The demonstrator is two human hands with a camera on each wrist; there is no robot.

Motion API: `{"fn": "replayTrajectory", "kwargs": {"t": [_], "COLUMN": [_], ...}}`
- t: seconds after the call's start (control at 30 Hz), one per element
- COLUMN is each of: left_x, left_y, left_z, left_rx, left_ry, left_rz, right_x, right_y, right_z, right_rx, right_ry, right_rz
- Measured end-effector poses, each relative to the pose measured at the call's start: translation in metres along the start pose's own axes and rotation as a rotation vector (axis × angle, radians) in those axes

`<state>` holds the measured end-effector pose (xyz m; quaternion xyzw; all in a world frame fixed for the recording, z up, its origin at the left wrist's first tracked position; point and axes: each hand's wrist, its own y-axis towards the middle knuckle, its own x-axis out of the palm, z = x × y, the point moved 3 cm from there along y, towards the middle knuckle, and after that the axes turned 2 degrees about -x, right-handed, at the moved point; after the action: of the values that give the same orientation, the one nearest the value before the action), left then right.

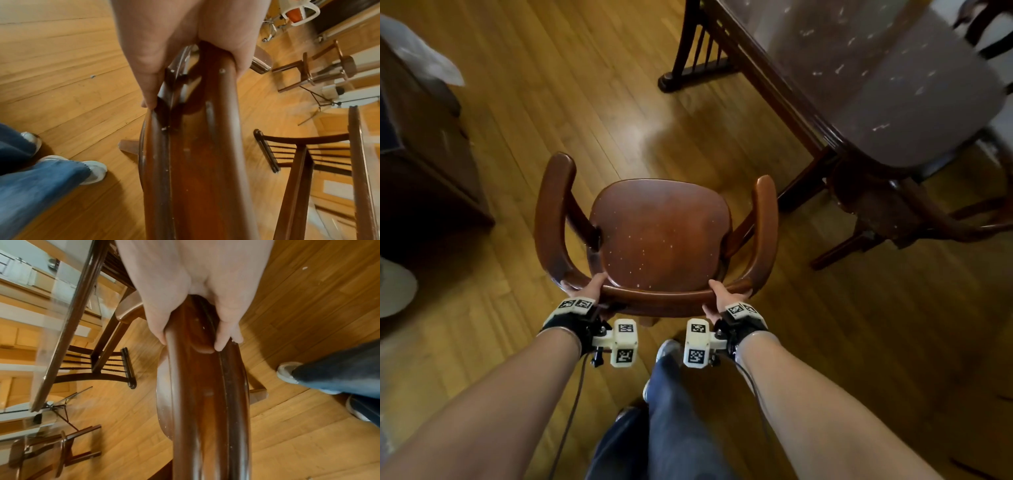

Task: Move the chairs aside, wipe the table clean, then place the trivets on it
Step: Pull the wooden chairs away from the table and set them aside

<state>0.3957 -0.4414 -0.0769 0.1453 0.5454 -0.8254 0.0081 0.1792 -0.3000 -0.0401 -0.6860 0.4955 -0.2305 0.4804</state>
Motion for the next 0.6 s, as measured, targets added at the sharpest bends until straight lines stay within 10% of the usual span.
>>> {"fn": "replayTrajectory", "kwargs": {"t": [0.6], "left_x": [0.053], "left_y": [0.084], "left_z": [0.223], "left_rx": [0.016], "left_ry": [0.169], "left_rz": [-0.118], "right_x": [0.138], "right_y": [0.03], "right_z": [-0.13], "right_rx": [0.018], "right_ry": [0.181], "right_rz": [0.082]}}
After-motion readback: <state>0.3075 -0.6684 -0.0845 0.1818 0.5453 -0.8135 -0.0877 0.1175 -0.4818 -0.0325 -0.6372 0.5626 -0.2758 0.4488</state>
